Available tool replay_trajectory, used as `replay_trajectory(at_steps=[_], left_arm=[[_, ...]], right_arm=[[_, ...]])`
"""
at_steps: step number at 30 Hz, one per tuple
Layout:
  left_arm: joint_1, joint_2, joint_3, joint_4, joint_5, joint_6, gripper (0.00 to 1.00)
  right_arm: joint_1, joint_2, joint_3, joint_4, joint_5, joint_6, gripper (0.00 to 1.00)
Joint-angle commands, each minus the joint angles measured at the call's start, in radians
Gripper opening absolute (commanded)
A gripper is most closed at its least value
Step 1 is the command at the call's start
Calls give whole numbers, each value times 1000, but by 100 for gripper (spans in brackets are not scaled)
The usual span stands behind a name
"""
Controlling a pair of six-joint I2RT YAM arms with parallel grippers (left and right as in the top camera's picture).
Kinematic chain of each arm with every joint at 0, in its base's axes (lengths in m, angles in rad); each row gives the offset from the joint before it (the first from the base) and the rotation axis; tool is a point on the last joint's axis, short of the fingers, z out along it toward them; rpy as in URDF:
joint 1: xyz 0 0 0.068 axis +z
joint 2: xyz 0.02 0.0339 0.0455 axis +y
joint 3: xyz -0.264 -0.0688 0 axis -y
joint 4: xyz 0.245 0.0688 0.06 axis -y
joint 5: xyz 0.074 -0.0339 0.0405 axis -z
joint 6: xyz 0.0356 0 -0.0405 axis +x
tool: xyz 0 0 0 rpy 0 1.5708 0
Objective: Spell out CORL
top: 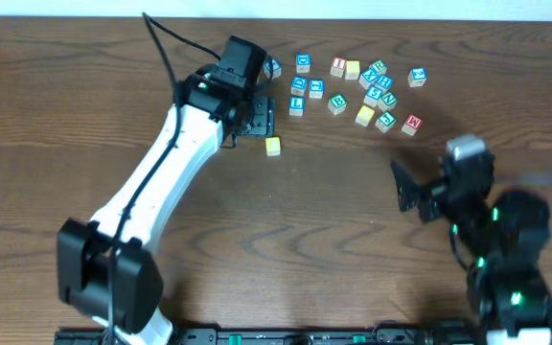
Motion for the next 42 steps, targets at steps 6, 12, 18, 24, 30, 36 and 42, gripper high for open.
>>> replay_trajectory(at_steps=[6,12,18,24,30,36,42], left_arm=[[77,-172,38,-29,-13,20,75],[171,-196,38,-51,-12,19,75],[184,-195,38,-46,-12,19,75],[184,-195,38,-56,-12,19,75],[184,-195,37,-55,-12,19,75],[184,-195,37,-53,-12,19,75],[184,-194,37,-55,-12,20,75]], right_arm=[[-7,357,389,-232,-75,-48,99],[-6,570,552,-304,-121,1,99],[3,704,634,-330,-117,12,99],[6,752,634,-375,-101,11,99],[6,753,634,-346,-148,99,99],[12,756,647,-330,-76,262,99],[14,863,860,-517,29,357,99]])
